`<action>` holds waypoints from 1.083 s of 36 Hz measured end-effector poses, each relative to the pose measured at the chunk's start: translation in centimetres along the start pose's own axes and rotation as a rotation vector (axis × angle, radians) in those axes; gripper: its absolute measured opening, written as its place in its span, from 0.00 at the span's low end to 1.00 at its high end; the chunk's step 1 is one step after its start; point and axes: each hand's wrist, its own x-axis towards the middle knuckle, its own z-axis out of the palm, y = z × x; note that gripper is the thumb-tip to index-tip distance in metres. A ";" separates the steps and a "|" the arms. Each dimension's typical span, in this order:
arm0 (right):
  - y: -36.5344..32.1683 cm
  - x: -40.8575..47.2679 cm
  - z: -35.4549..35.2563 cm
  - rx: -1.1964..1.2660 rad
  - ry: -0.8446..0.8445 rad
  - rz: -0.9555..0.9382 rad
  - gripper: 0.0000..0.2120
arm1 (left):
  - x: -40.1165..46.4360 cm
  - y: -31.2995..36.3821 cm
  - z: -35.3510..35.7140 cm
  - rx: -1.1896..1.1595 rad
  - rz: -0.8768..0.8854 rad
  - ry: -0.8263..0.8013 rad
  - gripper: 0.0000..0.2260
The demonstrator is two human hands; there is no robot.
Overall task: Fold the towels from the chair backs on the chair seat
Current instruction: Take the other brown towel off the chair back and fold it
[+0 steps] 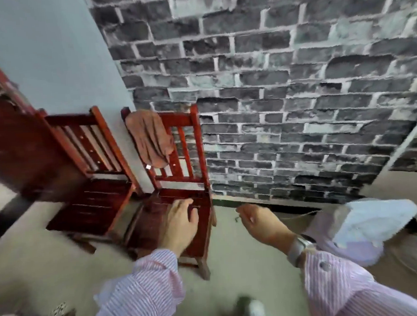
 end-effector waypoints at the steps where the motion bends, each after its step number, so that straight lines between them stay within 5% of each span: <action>1: -0.9 1.3 0.7 -0.004 -0.035 -0.022 0.13 | 0.3 -1.2 -0.4 -0.005 -0.031 0.003 0.19; 11: -8.0 18.0 5.4 0.000 -0.134 -0.124 0.14 | 11.9 -10.5 -3.8 -0.059 -0.216 0.064 0.15; 27: -17.0 46.1 6.3 0.020 0.124 -0.075 0.14 | 36.9 -18.2 -8.6 -0.187 -0.225 0.154 0.15; 39: -20.5 54.5 8.0 -0.310 0.294 0.260 0.22 | 48.5 -22.7 -6.0 -0.234 -0.123 0.078 0.21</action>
